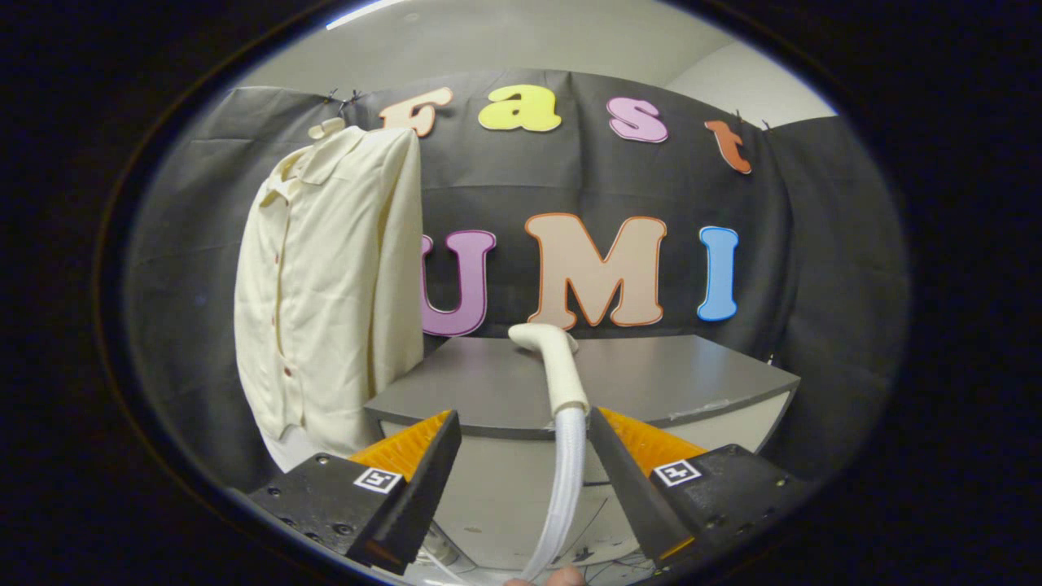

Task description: Iron the clothes twice with a garment steamer, once on the left side and once on the right side.

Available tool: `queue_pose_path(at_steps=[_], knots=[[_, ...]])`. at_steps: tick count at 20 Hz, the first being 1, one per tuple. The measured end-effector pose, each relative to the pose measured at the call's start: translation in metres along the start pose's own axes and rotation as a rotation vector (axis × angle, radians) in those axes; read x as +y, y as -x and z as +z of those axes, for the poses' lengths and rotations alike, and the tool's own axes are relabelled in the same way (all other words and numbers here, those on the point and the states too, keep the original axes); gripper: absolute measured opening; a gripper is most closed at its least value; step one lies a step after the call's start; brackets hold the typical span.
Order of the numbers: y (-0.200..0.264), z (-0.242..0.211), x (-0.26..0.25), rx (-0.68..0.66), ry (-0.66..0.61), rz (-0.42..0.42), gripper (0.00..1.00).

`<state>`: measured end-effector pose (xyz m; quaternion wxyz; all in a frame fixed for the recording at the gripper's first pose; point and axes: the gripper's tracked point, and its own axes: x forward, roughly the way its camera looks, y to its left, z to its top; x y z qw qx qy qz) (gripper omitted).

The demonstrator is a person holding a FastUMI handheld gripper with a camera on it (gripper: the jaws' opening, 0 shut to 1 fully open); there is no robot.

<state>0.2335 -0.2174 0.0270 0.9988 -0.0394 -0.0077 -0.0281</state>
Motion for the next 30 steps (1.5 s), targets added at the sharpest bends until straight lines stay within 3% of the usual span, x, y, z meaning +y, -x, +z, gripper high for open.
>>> queue_pose_path(at_steps=[9, 13, 14, 17, 20, 30], knots=[[-0.099, -0.001, -0.024, 0.068, 0.022, -0.020, 0.96], [-0.128, -0.015, -0.021, 0.160, 0.049, -0.004, 0.86], [-0.131, -0.020, -0.021, 0.193, 0.046, -0.003, 0.84], [-0.135, -0.021, -0.025, 0.215, 0.027, -0.021, 0.54], [-0.134, -0.021, -0.022, 0.230, 0.015, -0.002, 0.41], [-0.097, -0.007, -0.001, 0.177, 0.003, 0.019, 0.35]])
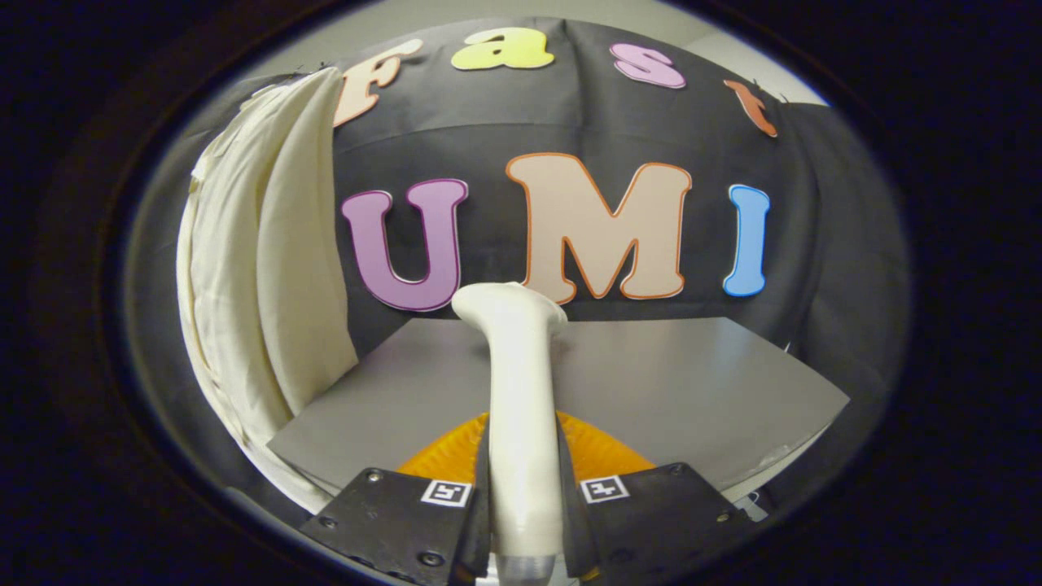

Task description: Iron the clothes twice with a garment steamer, once on the left side and once on the right side.

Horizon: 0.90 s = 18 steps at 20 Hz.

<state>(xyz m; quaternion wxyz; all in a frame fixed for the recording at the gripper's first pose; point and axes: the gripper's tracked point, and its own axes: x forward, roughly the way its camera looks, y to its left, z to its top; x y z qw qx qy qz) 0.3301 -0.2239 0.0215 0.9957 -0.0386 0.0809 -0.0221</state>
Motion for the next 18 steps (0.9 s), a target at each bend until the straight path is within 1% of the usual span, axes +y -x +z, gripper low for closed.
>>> queue_pose_path(at_steps=[4, 9, 12, 15, 18], knots=[[0.035, 0.009, 0.021, -0.030, -0.038, 0.002, 0.35], [0.091, 0.032, 0.057, -0.087, -0.032, -0.052, 0.35], [0.136, 0.043, 0.094, -0.115, -0.033, -0.112, 0.35], [0.178, 0.048, 0.139, -0.141, -0.007, -0.159, 0.34], [0.211, 0.044, 0.185, -0.154, -0.040, -0.187, 0.34]])
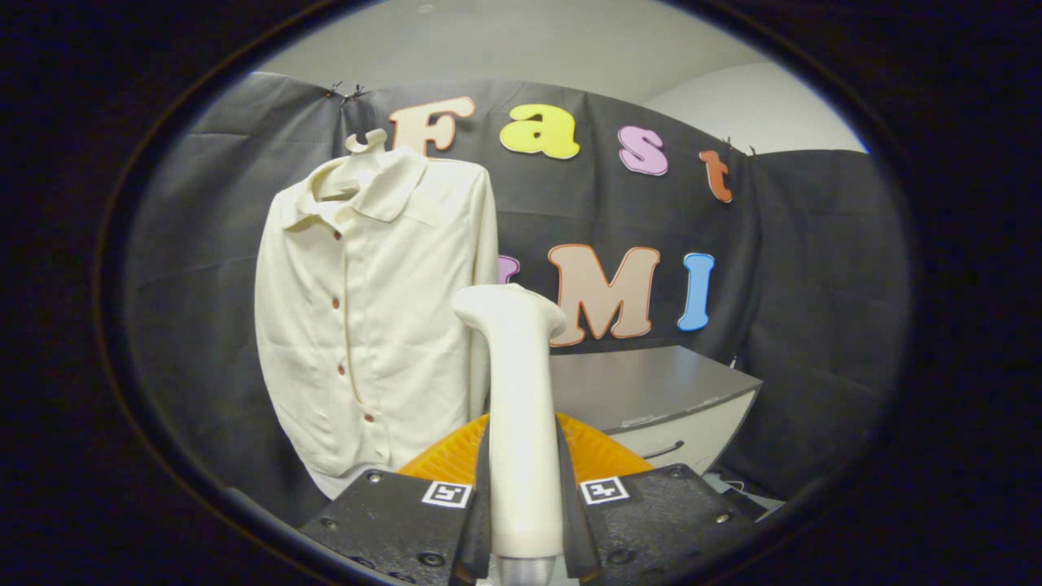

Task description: Iron the clothes twice with a garment steamer, once on the left side and once on the right side.

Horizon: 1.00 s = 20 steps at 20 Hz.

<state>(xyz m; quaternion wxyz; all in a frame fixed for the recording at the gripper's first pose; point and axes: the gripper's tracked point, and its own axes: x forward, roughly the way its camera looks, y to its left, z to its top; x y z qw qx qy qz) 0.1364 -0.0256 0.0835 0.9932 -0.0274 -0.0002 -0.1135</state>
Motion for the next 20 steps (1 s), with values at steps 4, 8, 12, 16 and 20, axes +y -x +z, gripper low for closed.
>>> queue_pose_path(at_steps=[4, 8, 12, 16, 20], knots=[[0.034, -0.006, 0.056, 0.004, -0.059, 0.008, 0.34], [0.051, 0.009, 0.100, -0.059, -0.034, 0.028, 0.34], [0.044, 0.017, 0.142, -0.070, -0.027, 0.086, 0.34], [0.025, 0.024, 0.175, -0.089, -0.028, 0.131, 0.34], [0.008, 0.027, 0.223, -0.125, -0.013, 0.226, 0.34]])
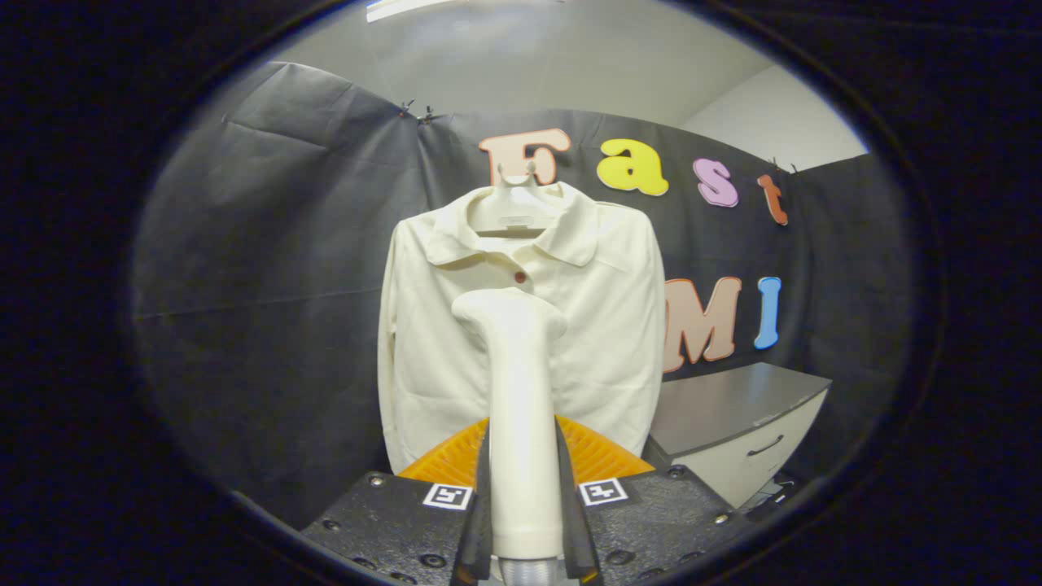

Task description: Iron the clothes twice with a garment steamer, once on the left side and once on the right side.

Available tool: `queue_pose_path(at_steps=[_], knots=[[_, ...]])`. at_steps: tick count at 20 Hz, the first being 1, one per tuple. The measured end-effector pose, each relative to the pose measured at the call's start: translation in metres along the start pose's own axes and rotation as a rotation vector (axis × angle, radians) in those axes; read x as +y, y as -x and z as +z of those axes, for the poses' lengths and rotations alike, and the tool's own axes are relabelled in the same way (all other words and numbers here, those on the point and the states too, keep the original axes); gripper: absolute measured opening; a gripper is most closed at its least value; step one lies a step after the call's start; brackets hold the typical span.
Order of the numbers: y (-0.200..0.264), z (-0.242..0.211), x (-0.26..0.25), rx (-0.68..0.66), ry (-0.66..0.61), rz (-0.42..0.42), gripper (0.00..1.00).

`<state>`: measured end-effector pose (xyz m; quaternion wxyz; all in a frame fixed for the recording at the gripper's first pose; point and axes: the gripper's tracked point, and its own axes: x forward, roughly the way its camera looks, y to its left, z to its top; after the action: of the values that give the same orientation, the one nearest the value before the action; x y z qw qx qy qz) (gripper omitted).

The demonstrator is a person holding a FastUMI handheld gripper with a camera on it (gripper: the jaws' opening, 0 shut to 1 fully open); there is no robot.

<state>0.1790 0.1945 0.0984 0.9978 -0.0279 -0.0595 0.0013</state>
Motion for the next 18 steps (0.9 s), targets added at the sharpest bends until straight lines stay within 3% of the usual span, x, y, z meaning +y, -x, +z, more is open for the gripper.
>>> queue_pose_path(at_steps=[5, 18], knots=[[-0.028, -0.020, 0.036, 0.034, -0.027, 0.068, 0.34], [-0.058, -0.079, 0.063, 0.177, -0.018, -0.073, 0.33]])
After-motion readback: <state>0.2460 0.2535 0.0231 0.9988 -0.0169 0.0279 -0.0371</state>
